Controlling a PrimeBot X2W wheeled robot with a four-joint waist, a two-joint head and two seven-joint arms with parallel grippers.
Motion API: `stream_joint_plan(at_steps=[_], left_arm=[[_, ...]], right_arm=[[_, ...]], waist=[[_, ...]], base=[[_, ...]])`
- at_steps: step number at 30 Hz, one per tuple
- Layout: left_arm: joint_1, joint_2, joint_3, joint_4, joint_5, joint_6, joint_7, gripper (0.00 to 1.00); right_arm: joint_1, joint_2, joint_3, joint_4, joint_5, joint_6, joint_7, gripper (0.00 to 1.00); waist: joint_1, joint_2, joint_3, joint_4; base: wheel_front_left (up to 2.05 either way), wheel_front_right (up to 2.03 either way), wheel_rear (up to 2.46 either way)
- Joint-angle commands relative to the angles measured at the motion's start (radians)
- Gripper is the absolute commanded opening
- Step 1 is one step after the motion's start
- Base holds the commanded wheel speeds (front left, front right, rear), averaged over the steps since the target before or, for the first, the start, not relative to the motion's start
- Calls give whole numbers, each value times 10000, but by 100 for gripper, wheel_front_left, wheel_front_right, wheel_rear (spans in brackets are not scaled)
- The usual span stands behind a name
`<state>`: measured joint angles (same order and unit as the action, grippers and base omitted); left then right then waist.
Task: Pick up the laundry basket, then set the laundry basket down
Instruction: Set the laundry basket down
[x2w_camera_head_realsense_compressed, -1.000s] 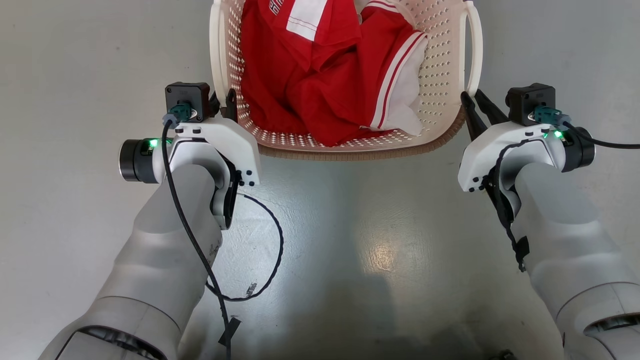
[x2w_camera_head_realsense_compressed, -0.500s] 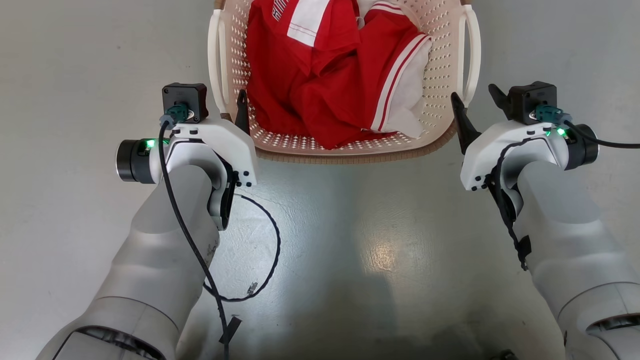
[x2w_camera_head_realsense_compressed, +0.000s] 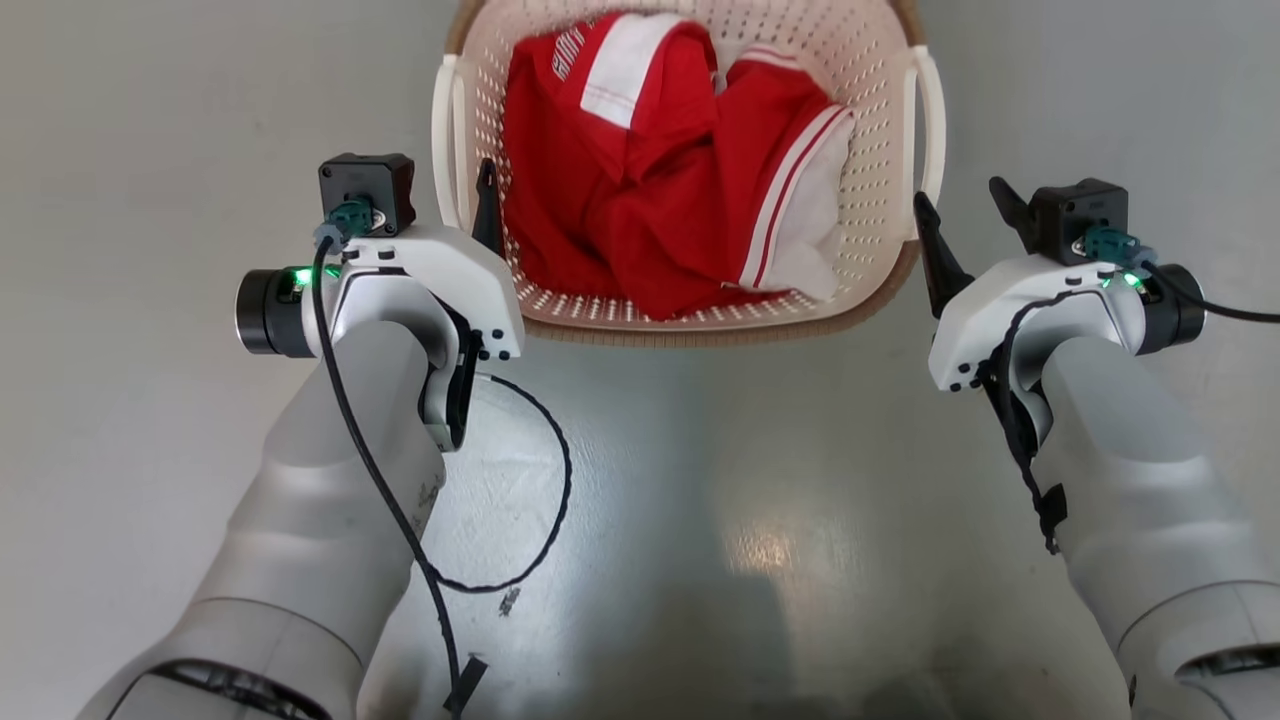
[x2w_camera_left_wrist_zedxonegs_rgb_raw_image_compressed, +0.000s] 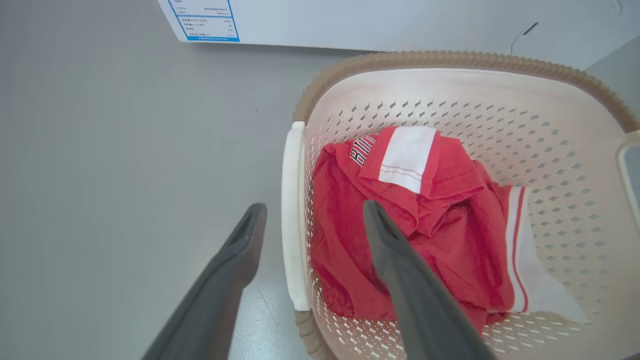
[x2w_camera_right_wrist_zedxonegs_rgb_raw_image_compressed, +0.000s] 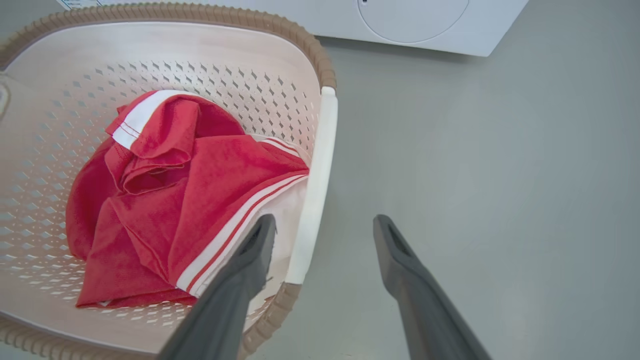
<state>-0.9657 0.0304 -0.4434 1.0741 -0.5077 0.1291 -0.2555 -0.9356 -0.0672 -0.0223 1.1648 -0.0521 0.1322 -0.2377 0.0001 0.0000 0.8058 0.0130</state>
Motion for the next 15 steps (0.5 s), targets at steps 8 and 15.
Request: stream_joint_plan(at_steps=[8, 15], left_arm=[[1279, 237, 994, -1500, 411, -239, -63, 100], [2787, 305, 2011, -3123, 997, -653, -63, 100]], right_arm=[[1134, 170, 838, -1713, 679, -15, -236, 100], [2717, 170, 585, -4028, 549, -15, -239, 100]], waist=[[-1, 0, -1426, -129], [-1, 0, -3108, -338]], base=[[0, 0, 0], [0, 0, 0]])
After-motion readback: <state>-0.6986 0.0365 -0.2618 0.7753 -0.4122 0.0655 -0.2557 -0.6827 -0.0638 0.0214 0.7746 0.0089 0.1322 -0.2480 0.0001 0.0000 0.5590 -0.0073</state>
